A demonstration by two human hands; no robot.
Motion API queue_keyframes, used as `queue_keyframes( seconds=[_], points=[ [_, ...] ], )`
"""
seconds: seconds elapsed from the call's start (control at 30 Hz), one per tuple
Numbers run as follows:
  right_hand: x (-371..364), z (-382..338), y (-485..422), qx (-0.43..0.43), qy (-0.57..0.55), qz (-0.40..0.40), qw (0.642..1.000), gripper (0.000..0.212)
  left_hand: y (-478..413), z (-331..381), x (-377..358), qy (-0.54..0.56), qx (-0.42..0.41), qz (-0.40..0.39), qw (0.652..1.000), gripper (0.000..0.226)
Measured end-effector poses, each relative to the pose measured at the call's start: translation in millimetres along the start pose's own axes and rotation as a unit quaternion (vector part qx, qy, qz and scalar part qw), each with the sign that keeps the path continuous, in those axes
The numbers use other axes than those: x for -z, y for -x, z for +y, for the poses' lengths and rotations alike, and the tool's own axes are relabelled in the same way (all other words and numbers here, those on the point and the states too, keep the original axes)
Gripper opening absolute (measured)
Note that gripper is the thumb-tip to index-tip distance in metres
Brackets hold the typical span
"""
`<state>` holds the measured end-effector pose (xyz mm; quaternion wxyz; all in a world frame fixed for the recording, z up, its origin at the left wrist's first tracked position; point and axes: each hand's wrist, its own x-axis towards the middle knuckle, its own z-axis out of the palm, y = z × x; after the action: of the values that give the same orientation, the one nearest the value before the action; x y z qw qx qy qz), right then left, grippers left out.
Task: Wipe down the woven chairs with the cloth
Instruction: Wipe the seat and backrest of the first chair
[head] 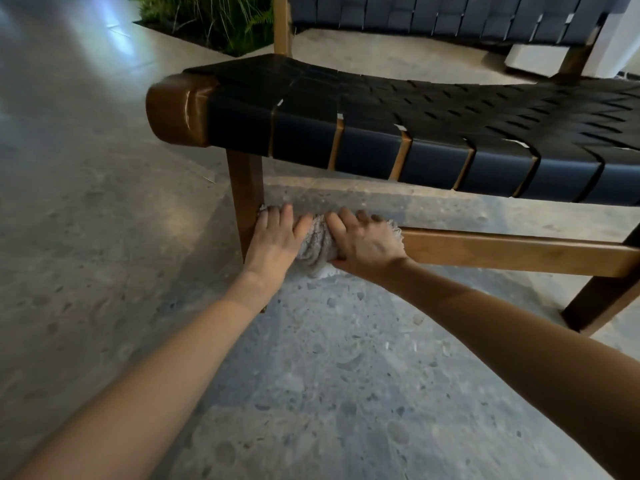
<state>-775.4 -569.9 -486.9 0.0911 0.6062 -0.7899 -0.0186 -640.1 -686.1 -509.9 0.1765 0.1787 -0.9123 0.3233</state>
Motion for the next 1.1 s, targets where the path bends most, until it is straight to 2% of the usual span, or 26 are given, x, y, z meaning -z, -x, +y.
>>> queue_keyframes(
  seconds=[0.13,0.2,0.27,0.43,0.5,0.67,0.77,0.83,0.93,1.1],
  points=[
    [-5.9,11.9,-0.3,0.035,0.002,0.014,0.999,0.069,-3.2,8.6,-6.1,0.0,0.036,0.073,0.997,0.029],
    [-8.2,15.5,-0.1,0.044,-0.008,0.023,0.999,0.066,-4.4,15.1,-7.2,-0.004,0.052,0.07,0.996,0.015],
    [-8.6,20.3,2.4,0.05,-0.017,0.03,0.998,0.062,-5.3,20.8,-6.9,-0.01,0.067,0.067,0.995,0.012],
    [-6.1,50.7,24.5,0.037,-0.02,0.016,0.999,0.063,-26.7,49.8,10.7,0.041,0.065,0.033,0.997,0.033],
    [-5.6,71.5,41.7,0.027,-0.015,0.012,0.999,0.065,-41.4,71.4,24.7,0.057,0.059,0.022,0.996,0.028],
    [-8.5,148.1,106.9,-0.047,0.027,0.011,0.998,0.075,-86.7,140.1,63.8,0.089,0.004,-0.011,0.996,0.035],
    [-8.5,198.1,150.2,-0.083,0.034,0.023,0.996,0.07,-116.9,194.9,92.4,0.107,-0.041,0.002,0.993,0.021],
    [-10.2,226.6,175.7,-0.111,0.057,0.021,0.992,0.064,-140.3,223.3,112.0,0.105,-0.075,-0.016,0.991,0.032],
    [-13.4,255.5,209.0,-0.157,0.139,-0.013,0.978,0.064,-170.4,269.2,128.2,0.169,-0.128,-0.101,0.972,0.052],
    [-22.7,278.0,243.2,-0.217,0.257,0.009,0.942,0.068,-194.0,322.4,145.1,0.173,-0.148,-0.056,0.972,0.036]
  ],
)
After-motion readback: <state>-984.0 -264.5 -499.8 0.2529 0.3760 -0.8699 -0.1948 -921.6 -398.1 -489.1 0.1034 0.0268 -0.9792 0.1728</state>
